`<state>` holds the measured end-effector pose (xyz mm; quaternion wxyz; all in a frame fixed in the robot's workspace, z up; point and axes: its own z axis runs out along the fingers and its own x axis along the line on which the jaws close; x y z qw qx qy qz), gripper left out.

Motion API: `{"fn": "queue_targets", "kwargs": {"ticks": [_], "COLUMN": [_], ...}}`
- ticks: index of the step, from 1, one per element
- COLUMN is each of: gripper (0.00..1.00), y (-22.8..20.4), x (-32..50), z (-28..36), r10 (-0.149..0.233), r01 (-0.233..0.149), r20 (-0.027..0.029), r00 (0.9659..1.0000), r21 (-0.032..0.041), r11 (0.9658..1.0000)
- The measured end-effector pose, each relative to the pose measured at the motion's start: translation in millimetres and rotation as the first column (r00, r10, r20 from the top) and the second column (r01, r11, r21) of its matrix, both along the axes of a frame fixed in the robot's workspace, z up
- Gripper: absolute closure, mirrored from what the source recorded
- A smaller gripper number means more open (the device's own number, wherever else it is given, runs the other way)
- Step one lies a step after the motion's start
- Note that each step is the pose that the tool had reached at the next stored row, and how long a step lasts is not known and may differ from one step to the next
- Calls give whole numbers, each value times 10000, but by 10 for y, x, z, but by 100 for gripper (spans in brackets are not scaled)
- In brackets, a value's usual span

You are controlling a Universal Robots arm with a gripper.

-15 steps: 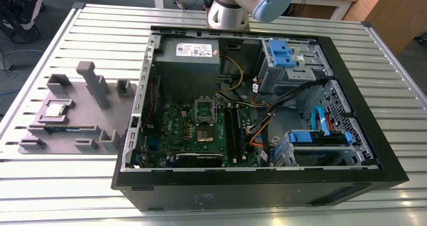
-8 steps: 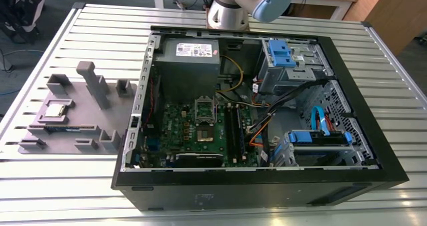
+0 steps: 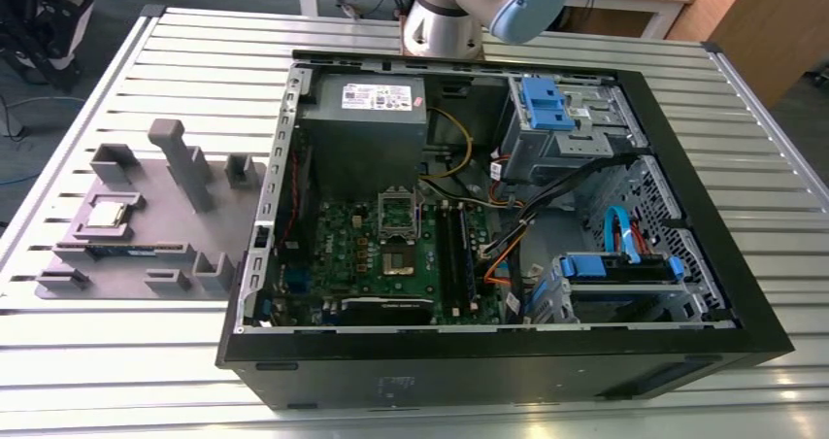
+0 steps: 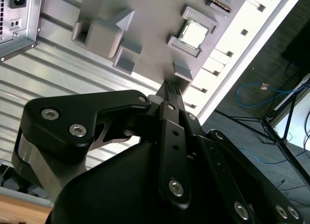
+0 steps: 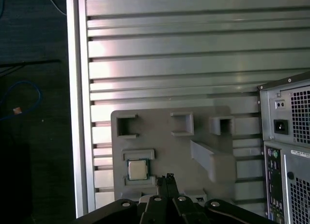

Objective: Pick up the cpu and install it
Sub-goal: 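Reach for the cpu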

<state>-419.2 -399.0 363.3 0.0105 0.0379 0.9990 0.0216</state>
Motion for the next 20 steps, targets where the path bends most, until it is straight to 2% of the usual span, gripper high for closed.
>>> {"fn": "queue_targets", "kwargs": {"ticks": [20], "gripper": [89], "y": [0], "x": [0], "z": [-163], "r10": [0], "r01": [0], "r20": [1], "r00": [10000], "r21": [1], "r11": [10000]}}
